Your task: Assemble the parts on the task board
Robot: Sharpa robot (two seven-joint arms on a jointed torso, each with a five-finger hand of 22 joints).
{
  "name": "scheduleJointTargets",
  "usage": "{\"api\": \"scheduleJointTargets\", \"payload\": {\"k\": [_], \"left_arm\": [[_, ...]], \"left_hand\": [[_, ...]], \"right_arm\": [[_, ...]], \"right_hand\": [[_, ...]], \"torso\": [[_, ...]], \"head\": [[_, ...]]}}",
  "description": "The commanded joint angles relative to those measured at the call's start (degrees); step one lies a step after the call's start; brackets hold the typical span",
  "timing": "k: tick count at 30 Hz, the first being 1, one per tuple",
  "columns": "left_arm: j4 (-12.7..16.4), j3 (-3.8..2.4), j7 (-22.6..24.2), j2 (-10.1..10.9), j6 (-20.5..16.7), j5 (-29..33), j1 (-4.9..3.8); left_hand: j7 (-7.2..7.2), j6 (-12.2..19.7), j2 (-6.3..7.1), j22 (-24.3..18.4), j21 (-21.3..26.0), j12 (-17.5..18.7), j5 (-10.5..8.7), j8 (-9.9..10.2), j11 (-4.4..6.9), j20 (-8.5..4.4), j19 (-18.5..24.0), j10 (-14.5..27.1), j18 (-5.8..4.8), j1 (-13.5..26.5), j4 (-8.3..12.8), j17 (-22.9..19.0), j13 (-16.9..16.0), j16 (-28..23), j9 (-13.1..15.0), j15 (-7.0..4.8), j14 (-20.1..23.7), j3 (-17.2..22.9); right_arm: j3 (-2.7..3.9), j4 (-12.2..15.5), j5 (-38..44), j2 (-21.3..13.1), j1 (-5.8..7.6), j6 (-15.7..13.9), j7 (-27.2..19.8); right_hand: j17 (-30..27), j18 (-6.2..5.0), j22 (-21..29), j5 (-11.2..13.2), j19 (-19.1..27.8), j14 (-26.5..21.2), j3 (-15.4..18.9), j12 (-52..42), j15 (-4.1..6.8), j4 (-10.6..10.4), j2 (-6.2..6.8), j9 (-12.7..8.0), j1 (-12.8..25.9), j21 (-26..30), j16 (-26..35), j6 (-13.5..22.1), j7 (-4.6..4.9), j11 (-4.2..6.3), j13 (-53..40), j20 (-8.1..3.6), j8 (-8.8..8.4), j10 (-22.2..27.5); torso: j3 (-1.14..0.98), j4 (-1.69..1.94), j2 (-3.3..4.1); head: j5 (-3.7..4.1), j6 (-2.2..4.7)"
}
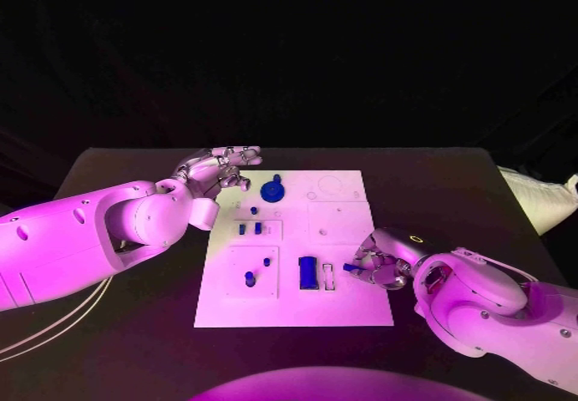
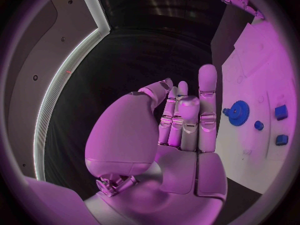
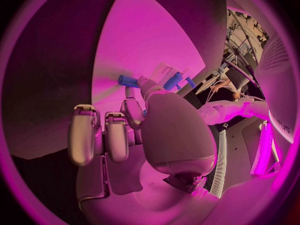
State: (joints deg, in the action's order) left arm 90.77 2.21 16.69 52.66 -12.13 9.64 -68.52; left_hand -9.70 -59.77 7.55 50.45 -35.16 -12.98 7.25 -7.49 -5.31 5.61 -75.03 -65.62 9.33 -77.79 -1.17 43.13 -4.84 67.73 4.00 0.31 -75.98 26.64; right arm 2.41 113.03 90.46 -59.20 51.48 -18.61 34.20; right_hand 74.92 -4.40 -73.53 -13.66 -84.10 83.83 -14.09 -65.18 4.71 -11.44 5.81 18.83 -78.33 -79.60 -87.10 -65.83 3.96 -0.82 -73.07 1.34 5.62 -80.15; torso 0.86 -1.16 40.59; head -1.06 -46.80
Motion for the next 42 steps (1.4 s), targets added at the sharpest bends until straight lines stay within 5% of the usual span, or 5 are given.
{"api": "scheduleJointTargets", "payload": {"k": [1, 6, 20, 42], "left_arm": [[0.17, -0.03, 0.28, -0.04, 1.07, -0.25, -0.03], [0.28, -0.03, 0.27, 0.04, 1.04, -0.25, -0.03], [0.49, -0.03, 0.19, 0.08, 1.08, -0.25, -0.03], [0.68, -0.03, -0.07, 0.05, 1.27, -0.76, -0.04]], "left_hand": [[-0.04, 0.31, -0.57, -0.06, 0.13, -0.24, 0.31, -0.33, -0.02, 0.31, 0.17, 0.56, 0.66, 0.21, 0.08, -0.06, -0.06, -0.03, -0.05, 0.06, 0.19, -0.30], [-0.04, 0.31, -0.57, -0.06, 0.13, -0.24, 0.31, -0.33, -0.02, 0.31, 0.17, 0.56, 0.66, 0.21, 0.08, -0.06, -0.06, -0.03, -0.05, 0.06, 0.19, -0.30], [-0.04, 0.31, -0.57, -0.06, 0.13, -0.24, 0.31, -0.33, -0.02, 0.31, 0.17, 0.56, 0.66, 0.21, 0.08, -0.06, -0.06, -0.03, -0.05, 0.06, 0.19, -0.30], [-0.05, 0.38, -0.62, -0.07, 0.17, -0.33, 0.33, -0.38, -0.03, 0.32, 0.15, 0.67, 0.66, 0.19, 0.14, -0.14, -0.05, -0.02, -0.05, 0.07, 0.23, -0.34]], "right_arm": [[0.01, 0.63, -8.15, -0.01, 0.05, -4.08, 0.68], [0.03, 0.77, -10.27, 0.20, 0.11, -4.13, 0.81], [-0.02, -0.61, -12.59, 2.49, 0.10, -1.56, 0.86], [-0.12, -2.71, -11.92, 5.22, 0.07, 1.73, 1.06]], "right_hand": [[11.45, 0.85, 0.14, -0.37, -0.09, 5.38, -0.39, 0.01, -0.05, -0.08, -0.13, 0.06, 0.49, -0.05, -0.30, -0.38, -0.14, 1.63, -0.05, -0.02, 0.34, -1.73], [11.43, 0.83, 0.24, -0.93, -0.07, 5.38, -0.66, 0.08, -0.05, -0.11, 0.01, 0.12, 0.81, 0.02, -0.28, -0.38, -0.14, 1.63, -0.03, -0.03, 0.29, -1.73], [11.79, 0.89, -0.13, -9.75, -0.27, 5.47, 1.85, -0.96, 0.17, -2.26, 0.52, 1.33, 6.67, -0.18, -0.53, -1.79, -0.60, 1.94, -0.90, -0.19, 0.89, -2.54], [11.80, 0.91, -0.22, -10.27, -0.32, 5.47, 2.86, -0.72, 0.30, -2.64, 0.20, 1.71, 7.52, -0.23, -0.54, -2.00, -0.73, 2.05, -0.79, -0.32, 1.10, -2.58]], "torso": [[0.04, 0.01, -0.03], [0.08, 0.05, -0.04], [0.01, 0.00, -0.03], [0.05, 0.00, -0.08]], "head": [[0.00, -0.18], [-0.03, -0.35], [-0.19, -0.48], [-0.94, -0.87]]}}
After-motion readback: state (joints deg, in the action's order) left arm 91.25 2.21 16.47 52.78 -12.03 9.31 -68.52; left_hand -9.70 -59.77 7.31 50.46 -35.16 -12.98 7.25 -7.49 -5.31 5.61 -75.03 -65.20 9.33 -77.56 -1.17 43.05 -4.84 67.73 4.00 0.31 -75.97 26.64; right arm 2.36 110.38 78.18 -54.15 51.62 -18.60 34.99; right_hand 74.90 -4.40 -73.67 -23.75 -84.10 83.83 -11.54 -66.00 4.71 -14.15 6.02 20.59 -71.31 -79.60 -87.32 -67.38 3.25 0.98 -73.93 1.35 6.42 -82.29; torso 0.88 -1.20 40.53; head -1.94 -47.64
